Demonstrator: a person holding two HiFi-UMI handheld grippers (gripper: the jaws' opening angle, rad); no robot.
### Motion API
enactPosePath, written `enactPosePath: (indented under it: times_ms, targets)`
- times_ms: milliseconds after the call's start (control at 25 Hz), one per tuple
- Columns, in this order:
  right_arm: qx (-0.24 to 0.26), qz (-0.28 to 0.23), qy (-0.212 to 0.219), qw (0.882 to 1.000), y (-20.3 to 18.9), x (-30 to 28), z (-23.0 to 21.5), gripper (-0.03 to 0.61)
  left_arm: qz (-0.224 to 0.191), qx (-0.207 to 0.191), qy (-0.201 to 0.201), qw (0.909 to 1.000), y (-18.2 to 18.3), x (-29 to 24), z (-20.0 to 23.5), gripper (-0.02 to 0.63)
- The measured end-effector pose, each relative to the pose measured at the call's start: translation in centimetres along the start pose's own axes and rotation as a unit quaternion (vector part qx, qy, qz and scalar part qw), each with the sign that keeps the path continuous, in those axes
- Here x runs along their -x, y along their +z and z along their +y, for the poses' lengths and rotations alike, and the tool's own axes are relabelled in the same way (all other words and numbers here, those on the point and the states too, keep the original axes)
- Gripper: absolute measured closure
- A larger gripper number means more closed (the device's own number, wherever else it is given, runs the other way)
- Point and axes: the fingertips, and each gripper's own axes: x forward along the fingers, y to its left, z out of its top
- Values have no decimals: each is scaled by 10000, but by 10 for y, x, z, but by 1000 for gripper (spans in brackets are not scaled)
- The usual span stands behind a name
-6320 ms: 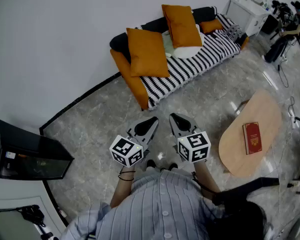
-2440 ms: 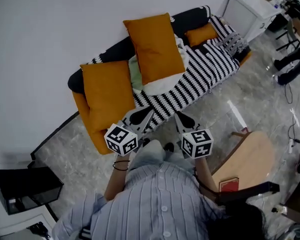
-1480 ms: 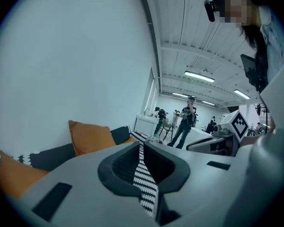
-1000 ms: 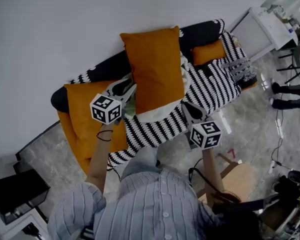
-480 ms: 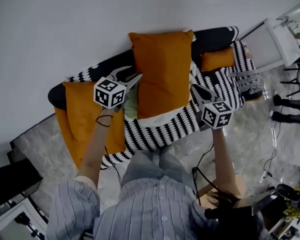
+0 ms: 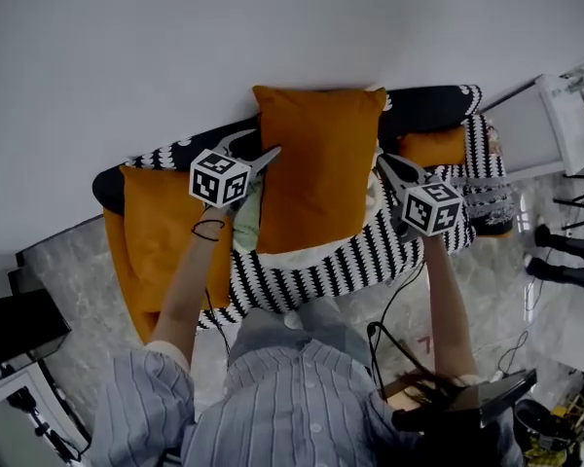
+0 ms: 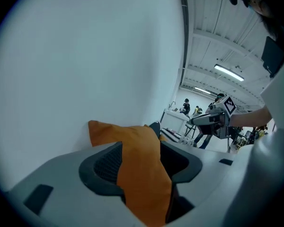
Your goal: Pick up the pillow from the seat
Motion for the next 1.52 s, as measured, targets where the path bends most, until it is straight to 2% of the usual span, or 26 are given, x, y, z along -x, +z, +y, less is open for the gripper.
enactPosePath:
  times_ms: [200, 440, 520, 680, 800, 1080, 1240, 1360, 1480, 1520]
  targets:
    - [-176, 98, 136, 9997, 4, -26, -42, 548, 106, 141, 109, 9998, 5, -38, 19, 352]
    - [-984, -51, 450, 9941, 4, -65, -92, 532, 367, -9, 317, 9988, 4, -70, 49, 292]
    - [-1354, -159, 490, 9894, 6, -76, -114, 453, 306, 130, 399, 9986, 5, -73, 58, 287]
    - [-1848, -238, 382, 9817, 12, -103, -153, 348, 87, 495, 617, 9968, 9, -72, 79, 287]
    - [-1919, -87, 372, 9807, 8, -124, -168, 311, 100, 631, 654, 9958, 4, -70, 84, 284]
    - [-1936, 319, 221, 9803, 0, -167, -199, 273, 71, 810, 487, 9955, 1, -81, 88, 279]
    - [-2286, 559, 280, 9715, -17, -190, -211, 262, 32, 865, 403, 9954, -2, -87, 89, 279]
    - [-2440, 699, 419, 9663, -21, -207, -202, 264, 64, 839, 456, 9954, -1, -89, 93, 279]
    - [-2544, 631, 498, 9637, -24, -211, -195, 267, 126, 795, 508, 9955, -3, -93, 92, 279]
    - [-2649, 597, 546, 9609, -25, -209, -194, 291, 113, 799, 508, 9954, -3, -95, 92, 279]
